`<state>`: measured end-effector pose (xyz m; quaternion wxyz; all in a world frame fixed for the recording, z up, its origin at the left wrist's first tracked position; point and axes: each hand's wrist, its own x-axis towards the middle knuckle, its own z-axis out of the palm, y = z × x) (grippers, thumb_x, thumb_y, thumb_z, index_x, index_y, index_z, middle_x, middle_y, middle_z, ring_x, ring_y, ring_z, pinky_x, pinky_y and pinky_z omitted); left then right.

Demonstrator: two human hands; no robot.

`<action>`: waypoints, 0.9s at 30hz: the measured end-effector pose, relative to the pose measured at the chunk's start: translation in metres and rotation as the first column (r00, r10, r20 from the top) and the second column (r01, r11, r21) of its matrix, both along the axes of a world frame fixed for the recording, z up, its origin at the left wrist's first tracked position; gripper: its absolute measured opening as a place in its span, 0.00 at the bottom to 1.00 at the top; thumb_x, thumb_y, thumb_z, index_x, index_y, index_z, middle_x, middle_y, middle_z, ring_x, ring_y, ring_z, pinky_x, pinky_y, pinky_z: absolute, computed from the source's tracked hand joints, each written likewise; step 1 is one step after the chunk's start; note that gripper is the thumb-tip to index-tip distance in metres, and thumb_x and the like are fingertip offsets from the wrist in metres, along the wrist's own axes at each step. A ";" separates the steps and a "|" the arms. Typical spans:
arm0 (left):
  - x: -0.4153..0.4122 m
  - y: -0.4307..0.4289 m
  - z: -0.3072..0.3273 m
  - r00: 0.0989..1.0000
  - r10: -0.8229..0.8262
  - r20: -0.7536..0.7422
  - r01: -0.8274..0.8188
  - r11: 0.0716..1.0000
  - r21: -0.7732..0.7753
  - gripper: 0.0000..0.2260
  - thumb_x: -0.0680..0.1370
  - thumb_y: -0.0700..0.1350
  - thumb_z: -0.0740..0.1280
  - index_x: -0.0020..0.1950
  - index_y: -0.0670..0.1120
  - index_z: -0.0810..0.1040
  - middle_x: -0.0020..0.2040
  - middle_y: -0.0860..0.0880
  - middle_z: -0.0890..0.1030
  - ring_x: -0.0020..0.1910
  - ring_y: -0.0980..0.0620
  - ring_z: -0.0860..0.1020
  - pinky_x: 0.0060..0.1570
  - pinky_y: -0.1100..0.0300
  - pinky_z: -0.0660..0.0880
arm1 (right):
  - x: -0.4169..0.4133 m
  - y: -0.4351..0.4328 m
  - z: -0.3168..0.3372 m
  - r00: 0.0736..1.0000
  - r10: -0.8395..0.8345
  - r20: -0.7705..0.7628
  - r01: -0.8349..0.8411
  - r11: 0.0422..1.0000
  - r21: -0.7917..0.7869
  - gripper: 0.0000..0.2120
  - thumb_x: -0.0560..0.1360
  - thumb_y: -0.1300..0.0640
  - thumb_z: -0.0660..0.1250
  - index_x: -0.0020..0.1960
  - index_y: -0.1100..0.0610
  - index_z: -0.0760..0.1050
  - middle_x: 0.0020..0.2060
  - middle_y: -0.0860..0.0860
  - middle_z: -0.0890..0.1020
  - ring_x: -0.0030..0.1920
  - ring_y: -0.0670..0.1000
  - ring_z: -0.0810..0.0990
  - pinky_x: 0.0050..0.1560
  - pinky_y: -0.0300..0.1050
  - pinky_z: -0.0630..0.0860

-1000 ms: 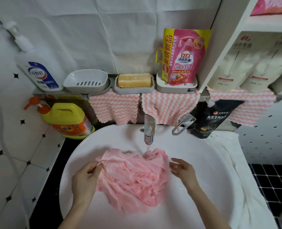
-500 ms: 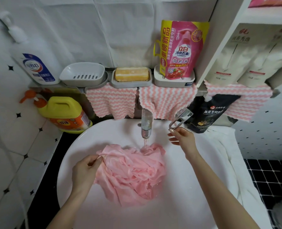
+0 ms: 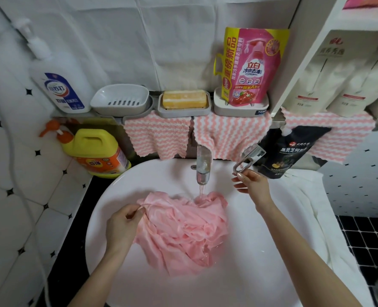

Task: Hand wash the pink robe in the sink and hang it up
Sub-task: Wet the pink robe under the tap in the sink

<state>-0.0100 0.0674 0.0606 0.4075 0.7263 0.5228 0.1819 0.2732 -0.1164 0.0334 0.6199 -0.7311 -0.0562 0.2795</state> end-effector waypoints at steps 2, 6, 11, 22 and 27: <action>0.000 0.001 -0.001 1.000 0.002 -0.009 -0.002 1.000 0.003 0.09 0.74 0.41 0.69 0.34 0.50 0.77 0.35 0.49 0.82 0.40 0.43 0.79 0.43 0.51 0.74 | 0.001 0.000 -0.001 1.000 -0.011 -0.003 0.011 1.000 -0.007 0.06 0.77 0.64 0.65 0.43 0.60 0.79 0.38 0.56 0.83 0.37 0.55 0.80 0.44 0.47 0.76; 0.002 0.003 -0.005 0.999 -0.003 -0.035 0.003 1.000 0.002 0.09 0.75 0.41 0.69 0.35 0.50 0.77 0.36 0.48 0.81 0.41 0.43 0.79 0.44 0.52 0.74 | 0.003 0.000 -0.001 1.000 -0.017 -0.010 0.017 1.000 -0.013 0.05 0.76 0.62 0.66 0.41 0.60 0.78 0.39 0.56 0.83 0.36 0.54 0.81 0.43 0.46 0.76; 0.004 0.005 -0.005 0.999 -0.023 -0.037 0.023 1.000 -0.003 0.07 0.74 0.41 0.70 0.37 0.49 0.78 0.36 0.49 0.81 0.40 0.45 0.78 0.44 0.54 0.74 | 0.005 -0.002 -0.001 1.000 0.007 -0.016 -0.007 1.000 -0.006 0.05 0.77 0.63 0.66 0.42 0.60 0.77 0.39 0.57 0.83 0.36 0.54 0.81 0.42 0.45 0.77; 0.008 0.010 -0.005 0.993 -0.064 -0.102 0.067 0.997 0.032 0.03 0.75 0.41 0.68 0.41 0.45 0.79 0.37 0.48 0.79 0.43 0.44 0.78 0.42 0.56 0.71 | 0.004 -0.002 0.001 0.999 -0.049 -0.014 0.048 0.998 -0.050 0.04 0.75 0.61 0.69 0.42 0.60 0.78 0.38 0.57 0.83 0.35 0.53 0.81 0.39 0.42 0.77; 0.014 0.010 -0.004 0.992 -0.089 -0.091 0.094 0.994 0.052 0.03 0.75 0.41 0.68 0.47 0.44 0.81 0.43 0.47 0.82 0.46 0.45 0.79 0.49 0.53 0.75 | 0.007 0.010 -0.002 0.987 -0.135 0.082 0.148 0.973 -0.179 0.05 0.70 0.58 0.73 0.38 0.57 0.79 0.35 0.54 0.84 0.34 0.53 0.83 0.42 0.48 0.78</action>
